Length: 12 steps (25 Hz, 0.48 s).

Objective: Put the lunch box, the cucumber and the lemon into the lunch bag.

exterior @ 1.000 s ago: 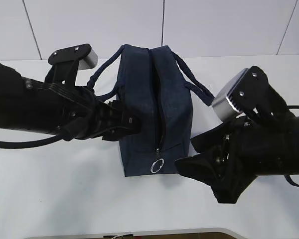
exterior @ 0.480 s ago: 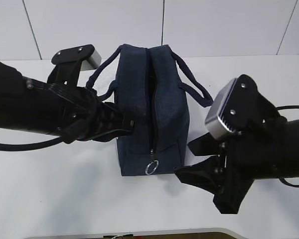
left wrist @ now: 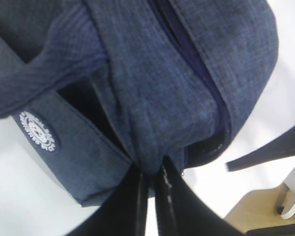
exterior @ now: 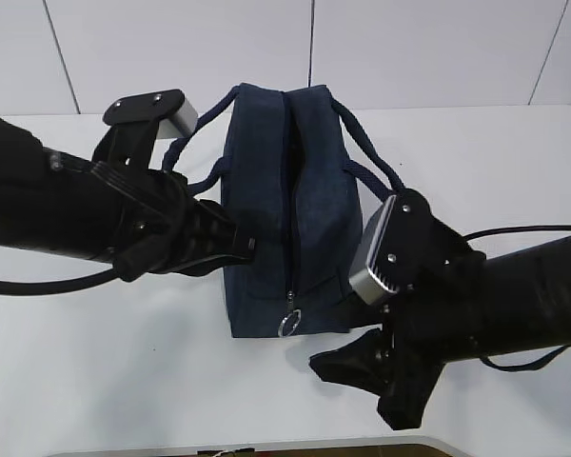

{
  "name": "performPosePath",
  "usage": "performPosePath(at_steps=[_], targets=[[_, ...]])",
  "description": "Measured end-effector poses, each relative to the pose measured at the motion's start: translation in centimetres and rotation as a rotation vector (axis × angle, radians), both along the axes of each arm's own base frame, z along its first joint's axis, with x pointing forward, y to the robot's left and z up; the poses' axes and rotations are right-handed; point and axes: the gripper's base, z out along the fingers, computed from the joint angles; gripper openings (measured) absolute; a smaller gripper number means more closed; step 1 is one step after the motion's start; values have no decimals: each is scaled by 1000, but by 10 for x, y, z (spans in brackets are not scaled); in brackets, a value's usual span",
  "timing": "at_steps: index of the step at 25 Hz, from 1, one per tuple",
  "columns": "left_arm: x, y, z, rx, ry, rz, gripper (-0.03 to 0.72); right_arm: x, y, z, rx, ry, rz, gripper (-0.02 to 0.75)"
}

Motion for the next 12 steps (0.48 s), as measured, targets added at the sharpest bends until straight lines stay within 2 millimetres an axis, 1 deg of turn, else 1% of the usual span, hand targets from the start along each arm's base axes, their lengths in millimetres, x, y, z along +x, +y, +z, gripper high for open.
performPosePath(at_steps=[6,12], targets=[[0,0,0,-8,9,4,-12,13,7,-14,15,-29,8,459],[-1,-1,0,-20,21,13,-13,30,17,-22,50,-14,-8,459]])
